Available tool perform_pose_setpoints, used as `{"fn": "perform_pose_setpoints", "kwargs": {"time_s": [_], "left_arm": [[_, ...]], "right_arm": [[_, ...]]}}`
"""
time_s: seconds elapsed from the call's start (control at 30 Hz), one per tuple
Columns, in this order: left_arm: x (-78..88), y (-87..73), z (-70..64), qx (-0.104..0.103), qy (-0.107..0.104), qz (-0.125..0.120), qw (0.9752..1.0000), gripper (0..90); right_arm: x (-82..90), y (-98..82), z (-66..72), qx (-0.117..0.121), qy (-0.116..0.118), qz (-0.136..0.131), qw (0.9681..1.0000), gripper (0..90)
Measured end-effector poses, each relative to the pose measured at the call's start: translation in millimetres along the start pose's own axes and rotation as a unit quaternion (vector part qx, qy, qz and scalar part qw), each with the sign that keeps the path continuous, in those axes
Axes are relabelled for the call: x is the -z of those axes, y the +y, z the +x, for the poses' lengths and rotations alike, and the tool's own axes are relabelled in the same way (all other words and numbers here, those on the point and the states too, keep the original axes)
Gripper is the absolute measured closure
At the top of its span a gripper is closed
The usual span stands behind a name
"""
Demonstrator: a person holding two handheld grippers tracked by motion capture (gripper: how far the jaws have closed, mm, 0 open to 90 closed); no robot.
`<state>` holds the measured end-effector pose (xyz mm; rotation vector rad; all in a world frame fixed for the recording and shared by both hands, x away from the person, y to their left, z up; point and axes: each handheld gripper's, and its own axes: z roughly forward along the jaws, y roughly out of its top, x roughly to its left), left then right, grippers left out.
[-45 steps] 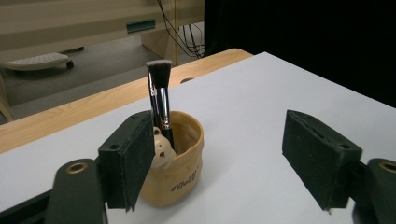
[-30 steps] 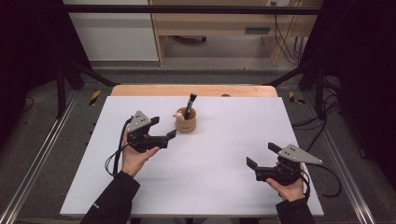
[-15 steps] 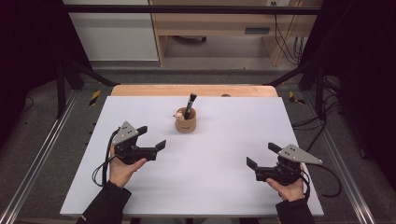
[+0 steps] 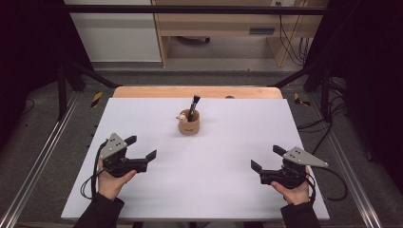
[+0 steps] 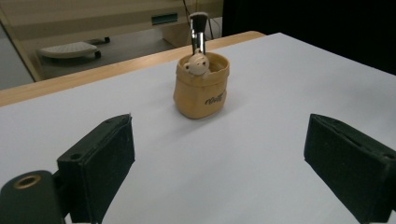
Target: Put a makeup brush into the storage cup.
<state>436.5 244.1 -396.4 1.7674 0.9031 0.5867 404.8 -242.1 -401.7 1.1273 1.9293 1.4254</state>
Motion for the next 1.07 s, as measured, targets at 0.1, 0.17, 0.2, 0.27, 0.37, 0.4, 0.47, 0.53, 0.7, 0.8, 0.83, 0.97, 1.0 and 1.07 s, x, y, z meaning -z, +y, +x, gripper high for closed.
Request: {"fn": "perform_pose_setpoints", "kwargs": {"time_s": [0.1, 0.17, 0.2, 0.27, 0.37, 0.4, 0.47, 0.53, 0.7, 0.8, 0.83, 0.97, 1.0, 1.07], "left_arm": [[6.9, -6.0, 4.4, 0.009, 0.007, -0.003, 0.9999, 7.9], [11.4, -10.0, 7.3, 0.012, 0.011, -0.004, 0.9999, 7.9], [13.5, -11.9, 8.6, 0.014, 0.013, -0.004, 0.9998, 7.9], [17.7, -15.2, 11.4, 0.017, 0.018, -0.005, 0.9997, 7.9], [23.6, -19.3, 15.6, 0.023, 0.025, -0.006, 0.9994, 7.9], [25.3, -20.7, 16.5, 0.027, 0.028, -0.008, 0.9992, 8.0], [28.3, -23.7, 18.2, 0.031, 0.032, -0.009, 0.9990, 7.9], [30.0, -27.5, 19.2, 0.032, 0.037, -0.006, 0.9988, 7.9], [32.6, -34.7, 22.8, 0.040, 0.047, -0.004, 0.9981, 7.9], [34.3, -35.7, 24.5, 0.039, 0.050, -0.006, 0.9980, 7.9], [34.5, -35.7, 24.4, 0.039, 0.050, -0.007, 0.9980, 7.8], [34.9, -35.2, 24.0, 0.037, 0.051, -0.007, 0.9980, 7.7], [35.1, -34.9, 24.1, 0.036, 0.052, -0.007, 0.9980, 7.7], [35.4, -34.2, 23.9, 0.035, 0.052, -0.008, 0.9980, 7.6]], "right_arm": [[-0.9, -0.6, 0.4, -0.001, 0.000, 0.002, 1.0000, 2.9], [-1.1, -0.8, 0.4, 0.000, 0.000, 0.003, 1.0000, 2.9], [-1.4, -0.9, 0.5, 0.000, 0.000, 0.003, 1.0000, 2.9], [-1.8, -1.3, 0.4, 0.000, 0.000, 0.003, 1.0000, 2.9], [-2.0, -2.0, -0.1, 0.000, 0.000, 0.005, 1.0000, 2.8], [-2.1, -2.0, -0.1, 0.001, -0.001, 0.005, 1.0000, 2.8], [-2.0, -2.2, -0.5, 0.002, -0.001, 0.005, 1.0000, 2.8], [-1.7, -2.2, -1.1, 0.004, -0.002, 0.004, 1.0000, 2.8], [-0.8, -2.4, -1.3, 0.000, -0.001, 0.004, 1.0000, 2.8], [-0.7, -2.8, -1.6, -0.003, -0.001, 0.003, 1.0000, 2.8], [-0.8, -3.0, -2.1, -0.001, -0.003, 0.004, 1.0000, 2.8], [-0.8, -3.4, -2.2, -0.002, -0.003, 0.005, 1.0000, 2.8], [-0.7, -3.4, -2.1, -0.002, -0.003, 0.005, 1.0000, 2.8], [-0.5, -3.2, -2.3, -0.002, -0.004, 0.004, 1.0000, 2.8]]}}
